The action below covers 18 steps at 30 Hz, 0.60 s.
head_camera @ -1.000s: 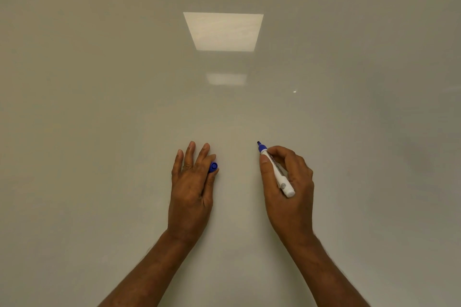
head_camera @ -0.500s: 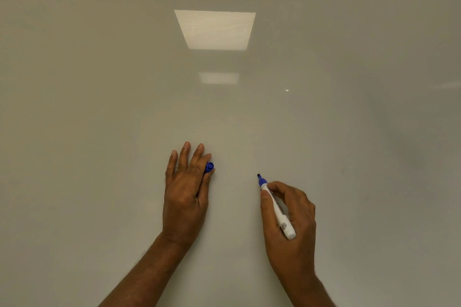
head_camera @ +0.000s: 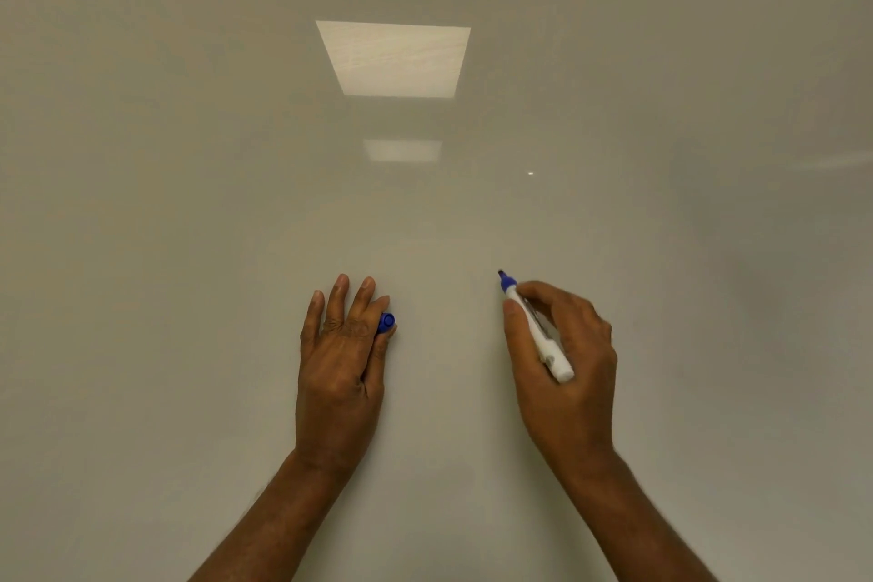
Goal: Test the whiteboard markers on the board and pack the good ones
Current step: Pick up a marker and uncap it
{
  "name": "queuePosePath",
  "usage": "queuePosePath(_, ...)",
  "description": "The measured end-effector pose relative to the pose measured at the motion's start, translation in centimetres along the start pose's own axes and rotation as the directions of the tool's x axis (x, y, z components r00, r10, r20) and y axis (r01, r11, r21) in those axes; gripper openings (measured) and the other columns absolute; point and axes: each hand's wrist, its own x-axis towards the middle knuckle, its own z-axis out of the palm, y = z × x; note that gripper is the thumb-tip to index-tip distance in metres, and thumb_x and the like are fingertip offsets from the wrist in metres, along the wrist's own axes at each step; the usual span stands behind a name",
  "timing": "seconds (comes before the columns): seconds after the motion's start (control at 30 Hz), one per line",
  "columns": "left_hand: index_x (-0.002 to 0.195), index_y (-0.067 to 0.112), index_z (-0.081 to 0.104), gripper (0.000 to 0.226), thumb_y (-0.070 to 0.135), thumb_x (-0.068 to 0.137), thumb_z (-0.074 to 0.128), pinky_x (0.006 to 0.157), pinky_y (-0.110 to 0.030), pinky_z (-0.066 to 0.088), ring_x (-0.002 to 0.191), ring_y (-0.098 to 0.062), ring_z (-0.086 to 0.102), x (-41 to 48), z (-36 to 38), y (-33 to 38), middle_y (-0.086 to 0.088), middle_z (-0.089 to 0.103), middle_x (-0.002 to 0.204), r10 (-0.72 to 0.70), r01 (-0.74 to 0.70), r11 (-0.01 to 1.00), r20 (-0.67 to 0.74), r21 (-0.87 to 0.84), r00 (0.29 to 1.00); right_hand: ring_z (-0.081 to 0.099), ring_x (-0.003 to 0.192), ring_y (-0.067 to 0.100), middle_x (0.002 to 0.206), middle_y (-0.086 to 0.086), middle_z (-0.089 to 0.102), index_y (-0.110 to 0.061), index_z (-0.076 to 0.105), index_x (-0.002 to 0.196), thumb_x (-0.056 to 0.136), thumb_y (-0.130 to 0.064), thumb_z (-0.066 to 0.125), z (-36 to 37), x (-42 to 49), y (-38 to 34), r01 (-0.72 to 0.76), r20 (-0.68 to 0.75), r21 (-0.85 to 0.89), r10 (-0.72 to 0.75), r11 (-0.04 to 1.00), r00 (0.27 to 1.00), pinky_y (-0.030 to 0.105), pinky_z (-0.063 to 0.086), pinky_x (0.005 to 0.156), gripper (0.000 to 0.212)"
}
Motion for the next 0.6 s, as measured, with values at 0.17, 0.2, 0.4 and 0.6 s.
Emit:
queuePosePath(0.17,0.135,0.002,0.061,0.036,0.014,0.102,0.058,0.12,-0.058,0.031,0.147,-0.03,0.041,0.0,0.0,-0.1,-0.014,0.056,0.146,0.017,-0.017,1.0,0.005,0.009,1.0,0.06,0.099,0.006,0.105,-0.009,0.069,-0.016,0.07,0.111,0.093,-0.045,0.055,0.9,1.4,0.7,0.025,0.03,-0.058,-0.024,0.998,0.999,0.016,0.04,0.092,0.037)
queuePosePath(0.2,0.135,0.002,0.061,0.036,0.014,0.102,0.058,0.12,-0.058,0.031,0.147,-0.03,0.041,0.0,0.0,-0.1,-0.014,0.056,0.146,0.018,-0.018,1.0,0.005,0.011,1.0,0.061,0.099,0.007,0.104,-0.007,0.07,-0.016,0.07,0.111,0.093,-0.045,0.055,1.0,1.2,0.9,0.029,0.036,-0.074,-0.026,0.997,0.999,0.016,0.039,0.093,0.037)
queuePosePath(0.4,0.135,0.006,0.061,0.037,0.018,0.101,0.061,0.12,-0.059,0.03,0.147,-0.032,0.041,0.0,0.2,-0.2,-0.014,0.055,0.147,0.026,-0.026,0.999,0.01,0.024,1.0,0.061,0.093,0.004,0.097,-0.008,0.069,-0.015,0.071,0.104,0.093,-0.038,0.056,0.1,-0.8,1.4,0.055,0.023,-0.106,-0.053,0.993,0.998,0.013,0.035,0.095,0.03)
queuePosePath(0.6,0.132,0.007,0.065,0.037,0.021,0.099,0.064,0.122,-0.057,0.027,0.148,-0.031,0.04,0.1,0.0,0.0,-0.014,0.056,0.145,-0.01,0.01,1.0,-0.002,-0.002,1.0,0.054,0.103,-0.003,0.099,-0.002,0.07,-0.01,0.073,0.105,0.091,-0.036,0.058,-1.3,-4.5,2.8,0.065,0.053,-0.13,-0.058,0.989,0.997,0.012,0.036,0.097,0.033)
